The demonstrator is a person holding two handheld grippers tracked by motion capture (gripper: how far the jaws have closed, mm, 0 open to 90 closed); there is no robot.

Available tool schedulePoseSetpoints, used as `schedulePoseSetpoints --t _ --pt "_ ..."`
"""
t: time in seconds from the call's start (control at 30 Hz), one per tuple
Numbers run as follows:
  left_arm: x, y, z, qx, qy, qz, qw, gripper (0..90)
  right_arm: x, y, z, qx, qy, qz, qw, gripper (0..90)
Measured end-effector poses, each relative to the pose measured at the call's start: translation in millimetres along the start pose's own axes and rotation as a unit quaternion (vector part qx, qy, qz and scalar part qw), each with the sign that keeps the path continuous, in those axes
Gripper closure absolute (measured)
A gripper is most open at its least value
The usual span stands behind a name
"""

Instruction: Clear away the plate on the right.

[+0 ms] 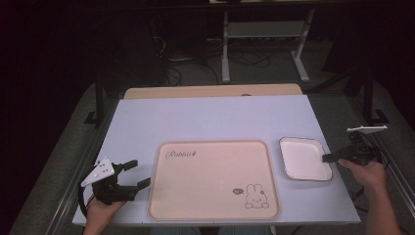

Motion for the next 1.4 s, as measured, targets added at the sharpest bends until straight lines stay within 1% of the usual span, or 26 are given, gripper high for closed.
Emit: schedulePoseSetpoints --t 0.03,0.13,0.17,0.27,0.37,0.47,0.6,0.7,0.73,0.77,0.8,0.83,0.87,0.9,0.97,1.0,1.03,1.07,1.1,1.13,1.17,1.2,1.23,1.33,1.37,1.4 --pt "0.0 0.0 0.0 0.000 0.000 0.000 1.0000 15.8 0.0 0.0 0.0 0.000 0.000 0.000 1.0000 88.3" --pt "0.1 -0.1 0.0 0.000 -0.001 0.000 1.0000 15.8 1.5 1.2 2.0 -0.003 -0.013 -0.011 0.9999 88.3" --pt "0.2 -0.2 0.0 0.000 -0.001 0.000 1.0000 15.8 3.3 3.4 2.8 -0.004 -0.021 -0.017 0.9996 88.3" --pt "0.1 -0.7 -0.1 0.001 -0.001 0.000 1.0000 15.8 5.3 6.9 3.4 -0.004 -0.027 -0.022 0.9994 88.4" --pt "0.1 -0.6 0.0 0.001 -0.001 0.000 1.0000 15.8 8.2 16.9 5.9 -0.004 -0.044 -0.043 0.9981 88.4" --pt "0.0 -0.3 0.1 0.001 -0.001 0.000 1.0000 15.8 9.6 21.5 7.7 -0.008 -0.047 -0.049 0.9977 88.4" --pt "0.8 -0.4 -0.3 0.002 -0.003 0.001 1.0000 15.8 12.6 30.6 11.1 -0.001 -0.051 -0.049 0.9975 88.4" --pt "1.2 -0.3 -0.4 0.004 -0.005 0.001 1.0000 15.8 15.2 39.7 12.4 0.003 -0.062 -0.061 0.9962 88.4" --pt "1.4 -0.2 -0.5 0.003 -0.005 0.001 1.0000 15.8 16.4 45.8 13.0 0.002 -0.066 -0.069 0.9955 88.4" --pt "1.8 0.0 -0.6 0.003 -0.005 0.002 1.0000 15.8 16.4 45.8 13.0 0.002 -0.066 -0.069 0.9955 88.4" --pt "1.9 0.0 -0.7 0.003 -0.006 0.001 1.0000 15.8 16.9 49.3 13.3 0.003 -0.068 -0.072 0.9951 88.4" --pt "2.1 0.0 -0.8 0.003 -0.006 0.001 1.0000 15.8 18.1 57.2 13.3 0.009 -0.074 -0.075 0.9944 88.5" --pt "2.2 0.1 -0.8 0.002 -0.006 0.001 1.0000 15.7 18.5 61.4 13.5 0.012 -0.077 -0.079 0.9938 88.4" --pt "2.3 0.0 -0.8 0.002 -0.007 0.002 1.0000 15.7 18.5 61.4 13.5 0.012 -0.077 -0.079 0.9938 88.4" --pt "2.3 0.0 -0.8 0.002 -0.007 0.002 1.0000 15.7 19.1 70.6 13.9 0.017 -0.079 -0.086 0.9931 88.5" --pt "2.2 0.0 -1.0 0.003 -0.008 0.002 1.0000 15.8 19.7 79.8 13.9 0.023 -0.082 -0.091 0.9922 88.5" --pt "2.2 0.2 -1.0 0.003 -0.008 0.002 1.0000 15.8 20.2 84.3 13.9 0.025 -0.083 -0.093 0.9919 88.5" --pt "2.2 0.4 -0.9 0.004 -0.008 0.002 1.0000 15.8 20.2 84.3 13.9 0.025 -0.083 -0.093 0.9919 88.5" --pt "2.3 0.5 -0.9 0.005 -0.009 0.002 0.9999 15.8 22.4 93.8 13.9 0.026 -0.087 -0.097 0.9911 88.5" --pt "2.4 0.8 -1.0 0.006 -0.009 0.002 0.9999 15.7 23.4 98.7 14.4 0.027 -0.091 -0.099 0.9906 88.5" --pt "2.5 1.3 -1.2 0.007 -0.010 0.002 0.9999 15.7 23.4 98.7 14.4 0.027 -0.091 -0.099 0.9906 88.5" --pt "2.8 1.7 -1.3 0.008 -0.011 0.002 0.9999 15.8 24.5 104.2 14.9 0.026 -0.093 -0.103 0.9900 88.6" --pt "3.3 1.7 -1.5 0.008 -0.013 0.002 0.9999 15.7 27.0 115.1 15.9 0.029 -0.100 -0.105 0.9890 88.6" --pt "3.9 1.7 -1.6 0.009 -0.014 0.002 0.9999 15.7 30.0 131.6 16.6 0.030 -0.107 -0.110 0.9877 88.6" --pt "3.9 1.7 -1.6 0.009 -0.014 0.002 0.9999 15.7 30.0 131.6 16.6 0.030 -0.107 -0.110 0.9877 88.6" --pt "4.0 1.7 -1.7 0.008 -0.014 0.002 0.9999 15.7 30.5 136.8 16.7 0.029 -0.109 -0.113 0.9872 88.6"
Point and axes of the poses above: each handheld gripper's, and its own axes: x roughly backward along the jaws, z roughly out of its underside, y roughly to its left, the point moved 5 cm from there along -x, roughly forward along the jaws, and after that the axes turned 14 degrees about x, right-handed, at the moved point
